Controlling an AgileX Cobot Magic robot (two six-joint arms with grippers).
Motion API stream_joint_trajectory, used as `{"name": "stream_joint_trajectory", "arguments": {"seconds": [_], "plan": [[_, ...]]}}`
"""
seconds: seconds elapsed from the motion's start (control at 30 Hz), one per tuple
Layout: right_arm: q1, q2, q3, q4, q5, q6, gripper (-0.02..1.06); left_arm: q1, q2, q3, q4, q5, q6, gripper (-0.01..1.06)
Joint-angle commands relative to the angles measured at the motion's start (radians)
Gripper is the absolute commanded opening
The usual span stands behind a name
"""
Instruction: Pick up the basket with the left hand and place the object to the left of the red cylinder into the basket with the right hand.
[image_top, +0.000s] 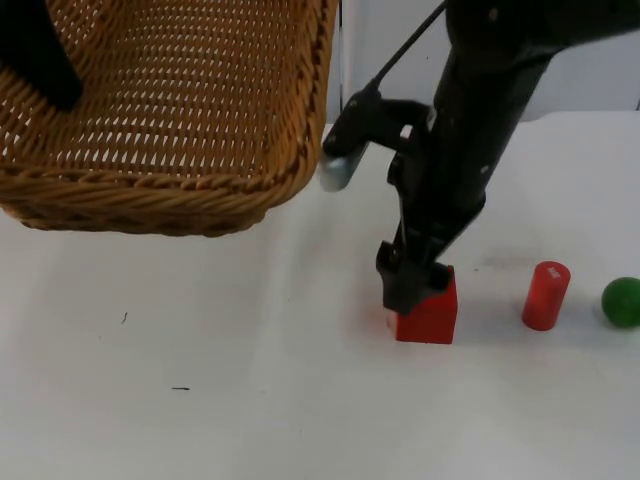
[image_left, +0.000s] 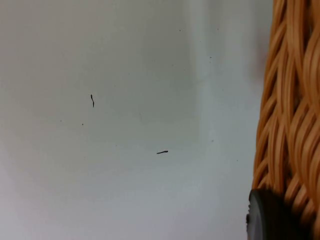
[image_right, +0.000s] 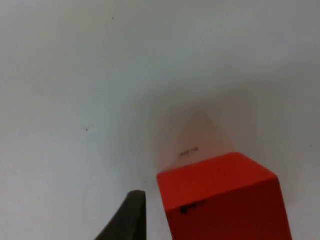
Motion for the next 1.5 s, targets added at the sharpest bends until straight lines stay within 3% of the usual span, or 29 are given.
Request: {"name": "stream_joint_trajectory", "arguments": {"seconds": [0.0, 0.3, 0.63, 0.73, 0.87, 0.9, 1.03, 1.07, 1.17, 1.47], "plan": [[0.013, 0.017, -0.005, 0.000, -0.026, -0.014, 1.04, -0.002, -0.006, -0.001, -0.032, -0.003, 0.002, 0.00], [0.014, 0.065, -0.005, 0.006, -0.034, -0.014, 1.02, -0.002, -0.006, -0.001, -0.030, -0.003, 0.005, 0.00], [0.014, 0.109, -0.005, 0.000, -0.029, -0.003, 0.90, -0.002, -0.006, -0.001, -0.030, -0.003, 0.009, 0.00], [0.014, 0.109, -0.005, 0.000, -0.019, -0.003, 0.81, -0.002, -0.006, -0.001, -0.030, -0.003, 0.009, 0.00], [0.014, 0.107, -0.005, 0.000, -0.015, -0.003, 0.55, -0.002, -0.006, -0.001, -0.030, -0.003, 0.009, 0.00], [0.014, 0.107, -0.005, 0.000, -0.015, -0.003, 0.55, -0.002, -0.006, -0.001, -0.030, -0.003, 0.009, 0.00], [0.014, 0.076, -0.005, -0.024, 0.015, -0.003, 0.22, -0.002, -0.006, -0.001, -0.056, -0.003, 0.009, 0.00], [0.014, 0.076, -0.005, -0.024, 0.015, -0.003, 0.22, -0.002, -0.006, -0.001, -0.056, -0.003, 0.009, 0.00], [0.014, 0.029, -0.005, -0.024, 0.017, -0.007, 0.00, -0.002, -0.006, -0.001, -0.053, -0.003, 0.009, 0.00], [0.014, -0.105, -0.005, -0.022, 0.099, -0.007, 0.00, -0.002, -0.006, -0.001, -0.047, -0.003, 0.009, 0.00]]}}
